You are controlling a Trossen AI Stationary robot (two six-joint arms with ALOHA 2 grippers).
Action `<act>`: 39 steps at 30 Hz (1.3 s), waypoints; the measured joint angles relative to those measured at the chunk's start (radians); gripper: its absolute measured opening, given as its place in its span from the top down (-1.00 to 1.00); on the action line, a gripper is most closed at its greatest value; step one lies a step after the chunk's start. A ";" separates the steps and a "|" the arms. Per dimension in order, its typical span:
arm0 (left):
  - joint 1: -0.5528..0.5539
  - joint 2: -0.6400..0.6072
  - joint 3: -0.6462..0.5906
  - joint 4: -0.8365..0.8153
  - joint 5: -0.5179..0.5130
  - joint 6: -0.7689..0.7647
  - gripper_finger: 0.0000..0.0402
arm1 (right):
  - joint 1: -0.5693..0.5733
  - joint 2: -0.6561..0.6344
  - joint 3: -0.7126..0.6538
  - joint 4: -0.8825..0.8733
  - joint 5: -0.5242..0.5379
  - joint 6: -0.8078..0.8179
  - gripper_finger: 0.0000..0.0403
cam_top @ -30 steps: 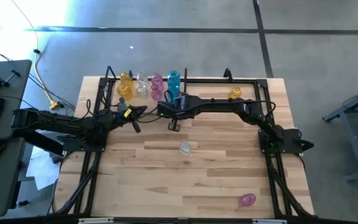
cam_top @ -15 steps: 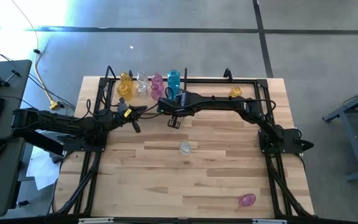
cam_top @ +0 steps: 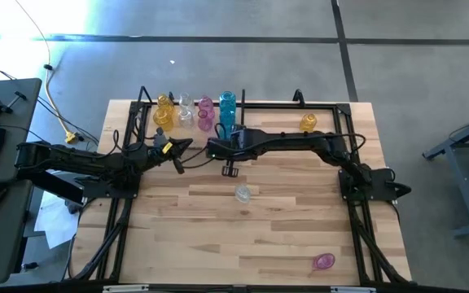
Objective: Sort vases onto shelf
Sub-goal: Put the purple flower vase aligned with the other purple flower vase on the shelf
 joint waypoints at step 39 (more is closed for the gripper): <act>-0.001 0.000 0.000 -0.058 0.123 -0.010 1.00 | 0.017 -0.446 -0.658 0.726 -0.028 -0.006 1.00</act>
